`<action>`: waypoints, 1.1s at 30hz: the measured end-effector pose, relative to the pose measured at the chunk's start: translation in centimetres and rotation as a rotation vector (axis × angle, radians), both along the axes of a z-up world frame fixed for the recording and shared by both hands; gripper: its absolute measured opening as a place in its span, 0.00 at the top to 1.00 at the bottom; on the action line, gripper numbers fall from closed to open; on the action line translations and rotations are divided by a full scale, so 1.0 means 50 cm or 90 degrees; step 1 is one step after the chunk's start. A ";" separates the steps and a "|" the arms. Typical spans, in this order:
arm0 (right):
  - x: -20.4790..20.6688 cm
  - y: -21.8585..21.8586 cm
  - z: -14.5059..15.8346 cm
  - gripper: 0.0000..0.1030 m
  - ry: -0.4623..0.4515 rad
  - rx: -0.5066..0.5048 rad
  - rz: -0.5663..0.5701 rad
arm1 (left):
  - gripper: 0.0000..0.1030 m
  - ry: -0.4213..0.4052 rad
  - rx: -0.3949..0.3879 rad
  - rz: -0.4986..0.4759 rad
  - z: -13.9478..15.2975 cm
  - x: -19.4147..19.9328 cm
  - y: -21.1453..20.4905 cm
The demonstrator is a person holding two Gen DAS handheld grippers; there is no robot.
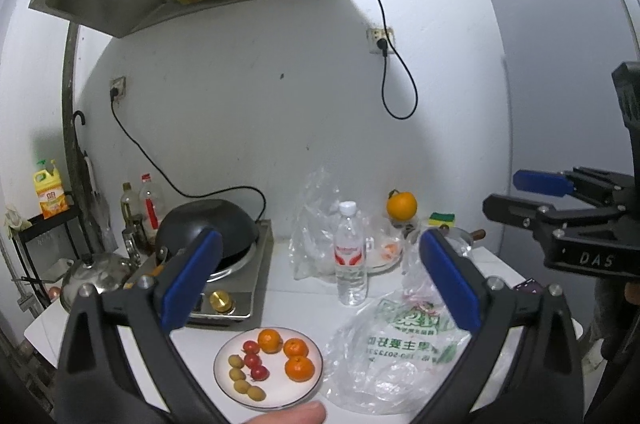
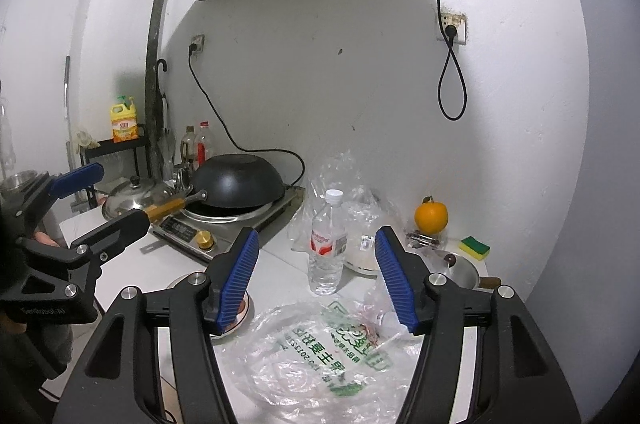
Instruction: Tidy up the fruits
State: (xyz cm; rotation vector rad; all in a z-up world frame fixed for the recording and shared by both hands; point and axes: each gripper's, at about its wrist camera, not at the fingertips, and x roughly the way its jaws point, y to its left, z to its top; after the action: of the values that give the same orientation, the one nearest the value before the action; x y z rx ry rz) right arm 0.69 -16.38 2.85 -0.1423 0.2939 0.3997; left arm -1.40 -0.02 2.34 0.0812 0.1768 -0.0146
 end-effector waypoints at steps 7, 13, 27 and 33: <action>0.001 -0.002 0.003 0.38 -0.002 -0.002 0.003 | 0.03 -0.002 0.001 0.003 0.004 0.002 0.001; 0.004 0.001 0.006 0.38 -0.004 -0.001 0.002 | 0.03 -0.003 0.001 0.004 0.003 0.005 0.004; 0.012 0.011 0.008 0.38 -0.001 -0.003 0.005 | 0.03 -0.006 -0.003 0.005 0.007 0.017 0.011; 0.011 0.011 0.008 0.38 -0.002 -0.004 0.006 | 0.03 -0.005 -0.003 0.006 0.007 0.015 0.011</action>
State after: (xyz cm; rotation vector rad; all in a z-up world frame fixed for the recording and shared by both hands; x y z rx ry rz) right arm 1.22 -15.83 3.25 -0.1503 0.2923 0.4076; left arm -0.65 0.52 2.68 0.0758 0.1686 -0.0055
